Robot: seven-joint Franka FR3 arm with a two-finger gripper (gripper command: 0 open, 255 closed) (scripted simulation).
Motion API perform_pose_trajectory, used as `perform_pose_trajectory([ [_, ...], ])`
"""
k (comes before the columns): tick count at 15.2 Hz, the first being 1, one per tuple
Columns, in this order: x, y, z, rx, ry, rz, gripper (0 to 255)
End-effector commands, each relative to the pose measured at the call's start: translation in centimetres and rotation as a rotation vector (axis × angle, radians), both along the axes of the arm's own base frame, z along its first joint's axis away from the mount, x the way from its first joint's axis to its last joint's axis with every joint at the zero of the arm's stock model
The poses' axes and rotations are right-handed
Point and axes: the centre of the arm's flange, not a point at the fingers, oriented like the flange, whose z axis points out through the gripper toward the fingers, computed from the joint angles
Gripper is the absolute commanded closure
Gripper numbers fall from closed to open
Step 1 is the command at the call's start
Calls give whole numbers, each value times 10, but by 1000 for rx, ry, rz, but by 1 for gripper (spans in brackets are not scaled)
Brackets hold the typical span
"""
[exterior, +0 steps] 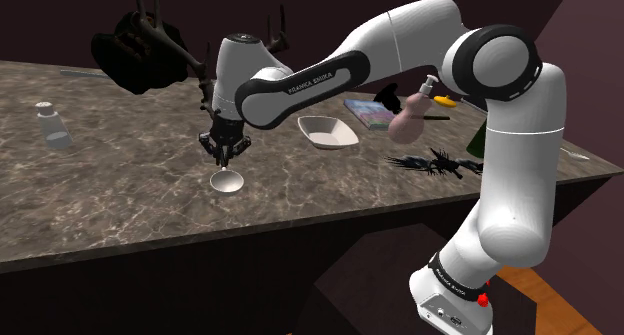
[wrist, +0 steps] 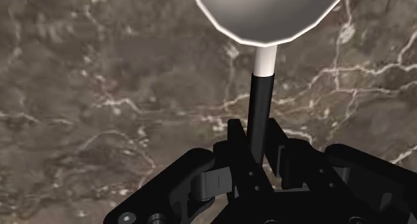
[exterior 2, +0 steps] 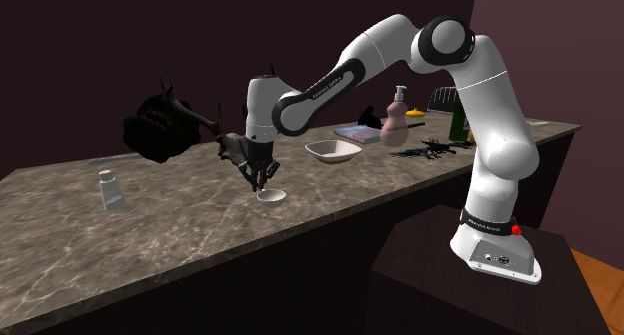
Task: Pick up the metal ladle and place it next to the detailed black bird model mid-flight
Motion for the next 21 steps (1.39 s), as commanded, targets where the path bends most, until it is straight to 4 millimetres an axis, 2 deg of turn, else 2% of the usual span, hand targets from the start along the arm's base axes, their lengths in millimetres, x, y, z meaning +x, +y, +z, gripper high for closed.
perform_pose_trajectory([
  [1, 0, 0, -1, 0, 2, 1, 255],
  [3, 0, 0, -1, 0, 2, 1, 255],
  [21, 0, 0, 94, 0, 2, 1, 255],
])
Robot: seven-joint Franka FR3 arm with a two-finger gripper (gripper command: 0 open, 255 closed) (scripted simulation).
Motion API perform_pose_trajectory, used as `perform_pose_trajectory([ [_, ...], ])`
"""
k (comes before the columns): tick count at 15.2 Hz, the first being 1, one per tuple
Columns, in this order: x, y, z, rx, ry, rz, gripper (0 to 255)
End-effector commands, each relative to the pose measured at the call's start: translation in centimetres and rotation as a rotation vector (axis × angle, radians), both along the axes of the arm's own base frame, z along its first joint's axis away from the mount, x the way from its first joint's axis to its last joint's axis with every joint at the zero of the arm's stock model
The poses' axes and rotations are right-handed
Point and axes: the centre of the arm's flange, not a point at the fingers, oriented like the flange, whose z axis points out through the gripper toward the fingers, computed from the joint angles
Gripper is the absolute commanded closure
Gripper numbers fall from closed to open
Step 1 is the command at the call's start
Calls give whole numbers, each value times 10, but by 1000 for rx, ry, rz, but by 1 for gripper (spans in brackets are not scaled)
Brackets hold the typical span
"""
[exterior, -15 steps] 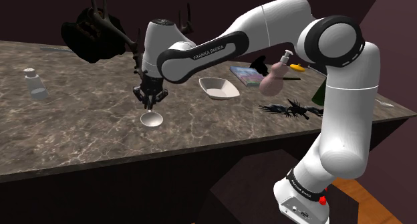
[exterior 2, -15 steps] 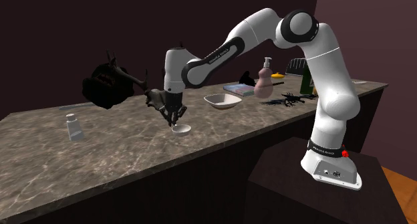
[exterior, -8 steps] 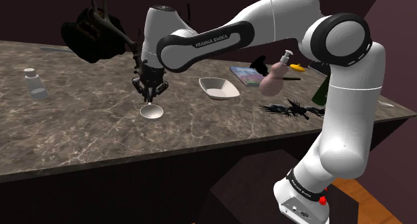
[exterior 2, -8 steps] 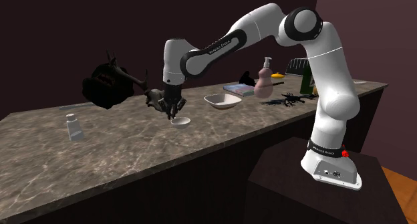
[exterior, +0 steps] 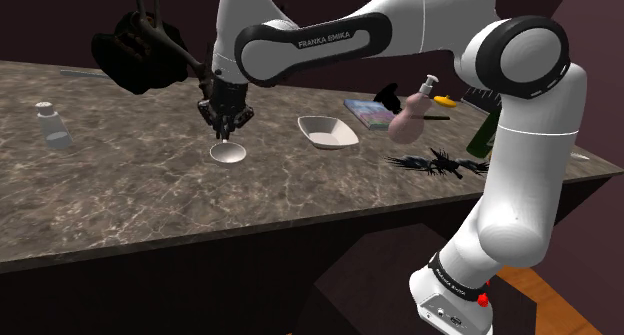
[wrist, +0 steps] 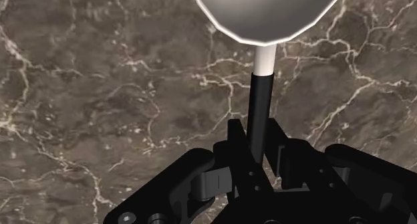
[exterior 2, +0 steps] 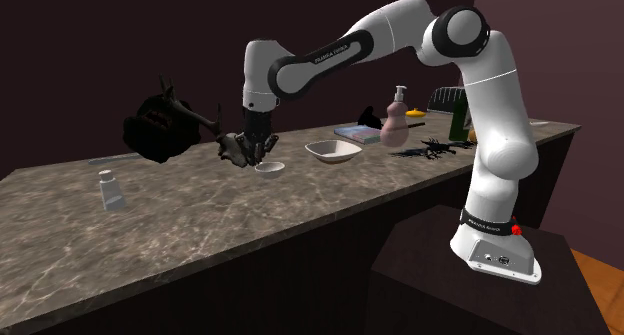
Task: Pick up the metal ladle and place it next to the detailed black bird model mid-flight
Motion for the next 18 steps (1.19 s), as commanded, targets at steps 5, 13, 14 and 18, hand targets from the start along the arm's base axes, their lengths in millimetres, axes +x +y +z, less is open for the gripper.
perform_pose_trajectory([
  [5, 0, 0, 31, 0, 0, 0, 255],
  [13, 0, 0, 71, 0, 0, 0, 255],
  [14, -3, -13, 71, 0, 0, 0, 255],
  [18, -13, -64, 71, 0, 0, 0, 255],
])
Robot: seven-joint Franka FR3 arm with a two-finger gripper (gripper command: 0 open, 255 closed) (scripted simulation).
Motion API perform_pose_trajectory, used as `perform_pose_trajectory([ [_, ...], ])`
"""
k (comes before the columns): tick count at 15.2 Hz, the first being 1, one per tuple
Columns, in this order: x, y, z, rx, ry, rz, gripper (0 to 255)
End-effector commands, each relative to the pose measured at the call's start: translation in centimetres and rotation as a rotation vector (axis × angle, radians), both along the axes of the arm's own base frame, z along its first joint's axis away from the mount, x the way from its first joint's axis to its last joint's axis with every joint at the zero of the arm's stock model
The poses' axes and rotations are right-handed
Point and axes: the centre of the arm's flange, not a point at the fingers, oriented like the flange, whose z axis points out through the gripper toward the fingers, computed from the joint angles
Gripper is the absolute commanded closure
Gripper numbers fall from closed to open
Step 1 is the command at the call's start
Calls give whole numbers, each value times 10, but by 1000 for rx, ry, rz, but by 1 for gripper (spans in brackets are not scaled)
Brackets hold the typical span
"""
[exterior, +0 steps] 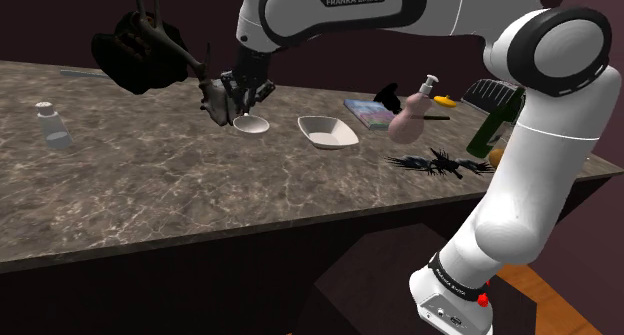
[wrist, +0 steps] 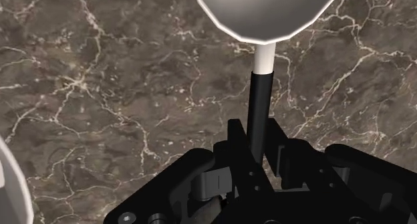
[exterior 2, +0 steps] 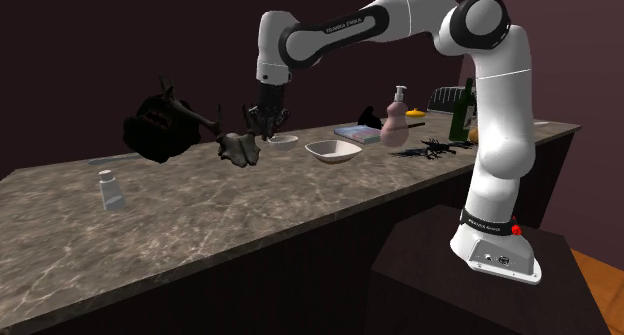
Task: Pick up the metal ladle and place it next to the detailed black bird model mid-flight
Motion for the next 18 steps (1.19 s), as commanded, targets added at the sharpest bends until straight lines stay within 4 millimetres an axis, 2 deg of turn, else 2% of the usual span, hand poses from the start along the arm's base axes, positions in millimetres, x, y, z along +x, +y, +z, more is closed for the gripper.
perform_pose_trajectory([
  [1, -6, -27, 1, 0, 0, 1, 255],
  [18, -52, -247, 2, 0, 0, 1, 255],
])
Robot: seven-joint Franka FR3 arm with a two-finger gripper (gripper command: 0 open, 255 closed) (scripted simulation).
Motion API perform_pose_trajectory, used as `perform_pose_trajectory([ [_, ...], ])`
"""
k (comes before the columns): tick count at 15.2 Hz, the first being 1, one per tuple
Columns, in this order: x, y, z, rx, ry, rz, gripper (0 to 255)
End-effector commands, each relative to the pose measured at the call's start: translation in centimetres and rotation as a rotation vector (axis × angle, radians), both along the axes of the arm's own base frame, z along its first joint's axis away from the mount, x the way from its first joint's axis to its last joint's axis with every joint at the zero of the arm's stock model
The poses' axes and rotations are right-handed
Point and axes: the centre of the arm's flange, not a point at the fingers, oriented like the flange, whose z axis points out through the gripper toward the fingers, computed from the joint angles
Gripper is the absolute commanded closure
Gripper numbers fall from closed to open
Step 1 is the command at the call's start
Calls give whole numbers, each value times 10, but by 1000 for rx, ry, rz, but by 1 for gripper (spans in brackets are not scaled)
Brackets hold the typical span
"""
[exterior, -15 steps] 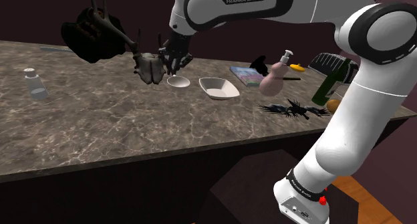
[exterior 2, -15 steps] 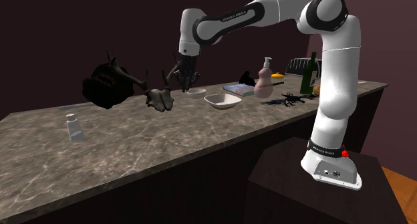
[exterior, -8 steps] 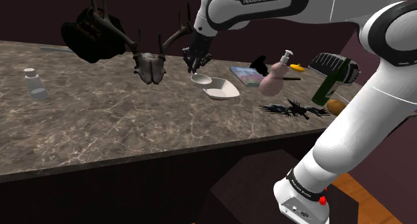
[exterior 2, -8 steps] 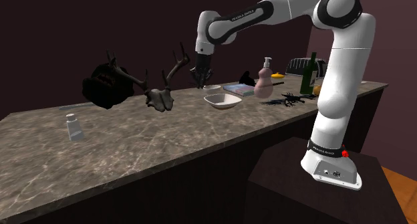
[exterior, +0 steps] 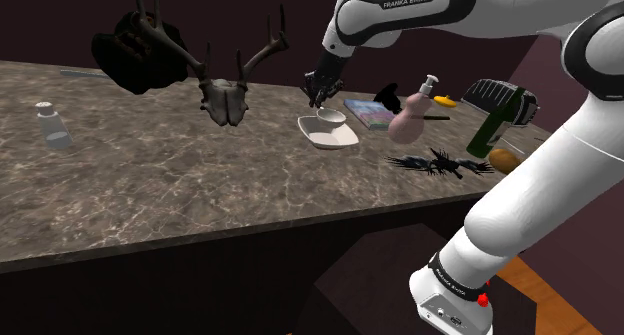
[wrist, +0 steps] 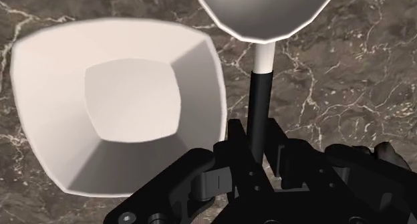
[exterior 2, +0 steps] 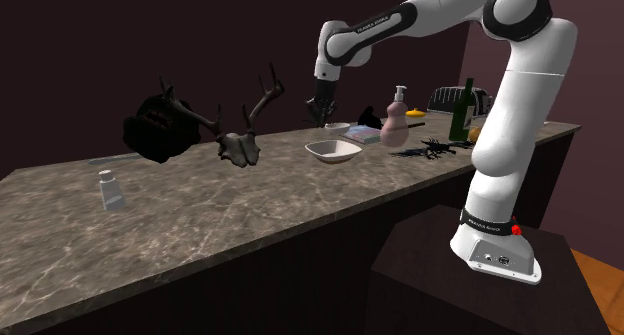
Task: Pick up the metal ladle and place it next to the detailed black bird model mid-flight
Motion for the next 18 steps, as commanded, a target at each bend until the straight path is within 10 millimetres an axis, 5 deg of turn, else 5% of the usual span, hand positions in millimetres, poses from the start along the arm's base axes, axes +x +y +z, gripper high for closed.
perform_pose_trajectory([
  [1, -6, -26, -1, 0, 0, 2, 255],
  [17, -49, -233, -1, 0, 0, 2, 255],
  [18, -49, -233, -6, 0, 0, 2, 255],
])
